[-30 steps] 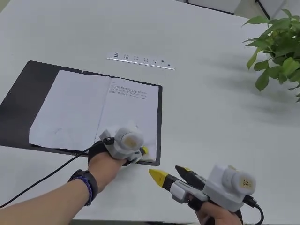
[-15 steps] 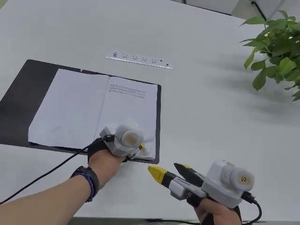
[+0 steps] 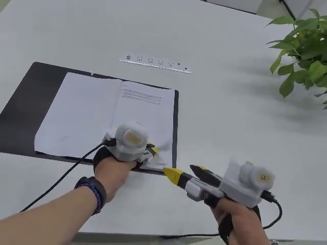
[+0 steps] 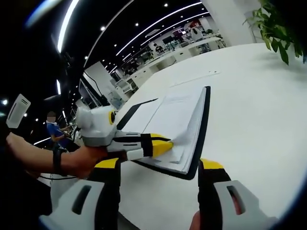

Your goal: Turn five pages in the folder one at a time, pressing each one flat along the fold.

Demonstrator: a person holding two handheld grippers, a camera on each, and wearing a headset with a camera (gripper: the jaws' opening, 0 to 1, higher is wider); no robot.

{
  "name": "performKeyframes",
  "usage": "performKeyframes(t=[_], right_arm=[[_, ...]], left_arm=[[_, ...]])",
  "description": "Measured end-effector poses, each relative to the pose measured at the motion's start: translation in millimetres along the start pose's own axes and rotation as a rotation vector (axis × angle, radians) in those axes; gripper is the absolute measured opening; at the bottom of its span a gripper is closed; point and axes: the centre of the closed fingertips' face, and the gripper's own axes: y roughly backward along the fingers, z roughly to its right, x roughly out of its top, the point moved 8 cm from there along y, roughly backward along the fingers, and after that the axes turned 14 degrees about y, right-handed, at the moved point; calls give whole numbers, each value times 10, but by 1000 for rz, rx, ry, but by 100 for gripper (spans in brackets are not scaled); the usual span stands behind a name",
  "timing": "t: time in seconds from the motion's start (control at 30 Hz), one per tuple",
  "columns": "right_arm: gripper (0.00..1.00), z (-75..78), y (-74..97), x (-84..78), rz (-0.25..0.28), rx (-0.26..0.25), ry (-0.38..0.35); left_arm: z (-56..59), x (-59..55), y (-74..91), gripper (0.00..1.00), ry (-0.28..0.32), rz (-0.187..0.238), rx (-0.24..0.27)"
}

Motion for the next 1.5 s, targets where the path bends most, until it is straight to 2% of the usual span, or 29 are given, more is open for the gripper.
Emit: performKeyframes(t=[0.23,0.5,0.63,0.77,0.9,0.97,1.03,1.17,1.3,1.4,1.5], right_arm=[[62,136,-315,177,1,33,12],[56,257,-637,317,32,67,-39],[54,260,-725,344,32,75,-49],[48,243,-747,393,45,89,-47],[39,230,-758,417,56,98,-46],[29,244,-748,421,63,90,-66],[24,261,-745,426,74,89,-83],[19,259,-748,404,59,89,-84],[8,286,-741,325,33,47,-52],[2,276,-719,290,41,42,-60],[2,243,-708,261,44,41,-58]], left_arm=[[-5,26,61,4,51,33,-15],[-10,48,107,4,38,44,-21],[-17,50,122,4,28,42,-21],[-24,55,141,4,21,41,-20],[-24,63,170,5,26,47,-20],[-18,59,185,6,22,48,-19],[-19,58,206,12,-11,45,0],[3,47,247,17,-17,37,-14],[20,13,349,22,-24,37,-11],[-10,-39,414,26,-9,44,8],[-72,-85,473,29,-30,19,27]])
